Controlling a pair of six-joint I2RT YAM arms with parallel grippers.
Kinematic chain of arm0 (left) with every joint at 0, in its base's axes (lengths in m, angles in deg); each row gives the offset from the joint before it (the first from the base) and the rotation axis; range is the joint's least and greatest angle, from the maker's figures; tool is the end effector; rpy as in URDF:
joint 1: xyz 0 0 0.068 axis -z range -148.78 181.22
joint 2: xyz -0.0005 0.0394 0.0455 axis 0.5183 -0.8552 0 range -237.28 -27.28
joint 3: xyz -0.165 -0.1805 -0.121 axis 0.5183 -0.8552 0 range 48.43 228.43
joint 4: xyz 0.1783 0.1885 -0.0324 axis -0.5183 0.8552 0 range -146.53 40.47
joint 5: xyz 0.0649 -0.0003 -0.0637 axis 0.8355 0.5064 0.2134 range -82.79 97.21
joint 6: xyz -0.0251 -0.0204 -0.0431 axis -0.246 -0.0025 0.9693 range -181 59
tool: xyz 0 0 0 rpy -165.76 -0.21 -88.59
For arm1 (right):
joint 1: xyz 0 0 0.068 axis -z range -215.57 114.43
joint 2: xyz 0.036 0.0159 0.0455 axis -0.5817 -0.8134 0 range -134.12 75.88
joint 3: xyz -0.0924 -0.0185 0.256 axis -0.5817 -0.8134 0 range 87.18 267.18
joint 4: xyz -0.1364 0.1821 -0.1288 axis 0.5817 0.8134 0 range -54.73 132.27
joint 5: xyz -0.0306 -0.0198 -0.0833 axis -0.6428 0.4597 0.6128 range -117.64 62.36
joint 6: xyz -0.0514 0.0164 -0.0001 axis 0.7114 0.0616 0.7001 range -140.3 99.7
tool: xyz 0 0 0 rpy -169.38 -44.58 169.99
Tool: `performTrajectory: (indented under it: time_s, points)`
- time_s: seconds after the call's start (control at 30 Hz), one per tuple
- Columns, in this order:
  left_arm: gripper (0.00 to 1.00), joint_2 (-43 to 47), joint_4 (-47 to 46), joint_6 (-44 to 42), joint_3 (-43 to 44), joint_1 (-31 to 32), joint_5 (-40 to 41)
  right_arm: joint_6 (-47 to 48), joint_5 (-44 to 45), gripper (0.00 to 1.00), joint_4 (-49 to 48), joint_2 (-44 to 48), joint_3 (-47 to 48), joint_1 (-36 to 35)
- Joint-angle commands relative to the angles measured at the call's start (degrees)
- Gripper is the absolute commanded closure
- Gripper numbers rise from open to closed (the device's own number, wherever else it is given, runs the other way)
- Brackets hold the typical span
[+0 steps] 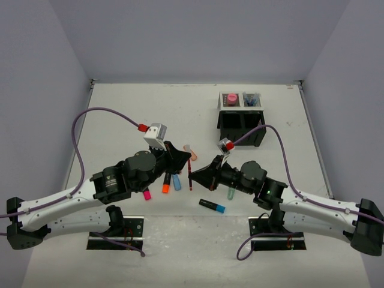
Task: Sort the stationery into containers
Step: Close the pen cap on the pen.
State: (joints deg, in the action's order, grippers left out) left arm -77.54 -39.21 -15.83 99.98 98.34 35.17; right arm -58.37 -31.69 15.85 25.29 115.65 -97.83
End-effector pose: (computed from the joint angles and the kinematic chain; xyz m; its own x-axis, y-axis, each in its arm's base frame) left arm 0.0916 -0.1742 0.3529 -0.5285 -0.3586 -0.7695 0.3740 0.7153 -0.5903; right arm 0.0963 0.1883 0.2756 -0.5819 0.2150 -0.7843 -0.7074 0.3420 0.6186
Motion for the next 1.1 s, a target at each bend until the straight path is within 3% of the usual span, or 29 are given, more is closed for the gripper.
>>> performTrajectory:
  time_s: [0.0,0.53,0.93,1.07]
  points:
    - [1.0,-0.4,-2.4,-1.7,-0.4,-0.4,1.6,1.2,1.6,1.0,0.1,1.0,2.8,-0.2]
    - [1.0,0.0,-4.7,-1.8,-2.2,-0.4,-4.2,4.4,6.4,1.0,2.5,1.6,7.8,-0.1]
    - [1.0,0.0,-5.2,-9.3,-1.5,-0.4,-12.5,19.2,8.4,1.0,11.8,3.6,18.3,1.8]
    - [1.0,1.4,-6.5,-10.9,-1.5,-0.4,-12.0,19.4,6.1,1.0,9.7,3.7,18.2,1.8]
